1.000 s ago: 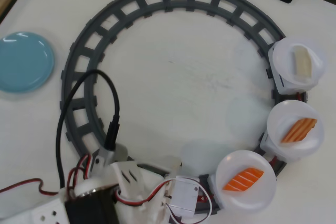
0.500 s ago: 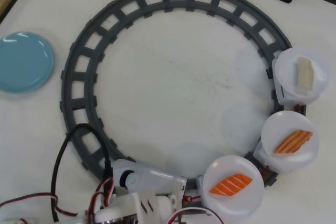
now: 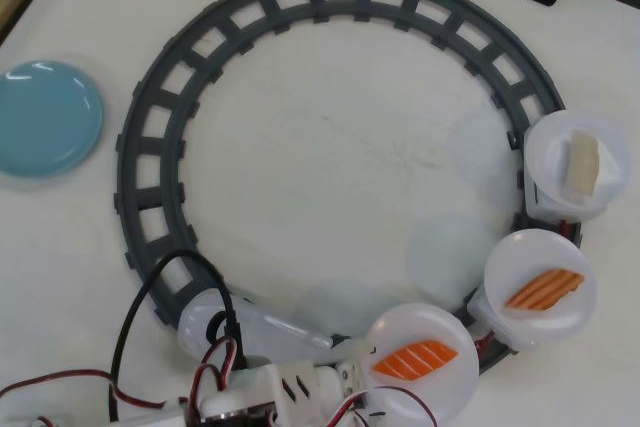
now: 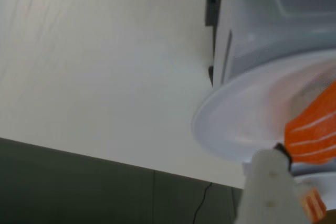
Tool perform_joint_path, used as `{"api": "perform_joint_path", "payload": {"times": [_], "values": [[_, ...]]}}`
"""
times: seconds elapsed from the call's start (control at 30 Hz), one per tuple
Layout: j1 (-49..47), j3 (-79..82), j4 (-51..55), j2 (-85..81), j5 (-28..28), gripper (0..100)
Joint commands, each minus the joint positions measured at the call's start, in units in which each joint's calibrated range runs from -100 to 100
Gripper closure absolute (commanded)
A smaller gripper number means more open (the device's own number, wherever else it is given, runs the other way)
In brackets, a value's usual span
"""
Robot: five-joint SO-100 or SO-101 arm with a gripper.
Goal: Pick up the sushi from the Shinkansen and put it on the blue dish
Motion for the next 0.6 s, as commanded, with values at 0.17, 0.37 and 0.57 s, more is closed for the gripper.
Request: {"api": "perform_joint_path", "payload": {"times": [0.17, 0.37, 0.57], "values": [[-0.37, 0.13, -3.87, -0.26, 0.39, 76], [-2.74, 0.22, -3.87, -0.18, 0.39, 76], [-4.59, 2.75, -3.87, -0.18, 0.34, 76]]}}
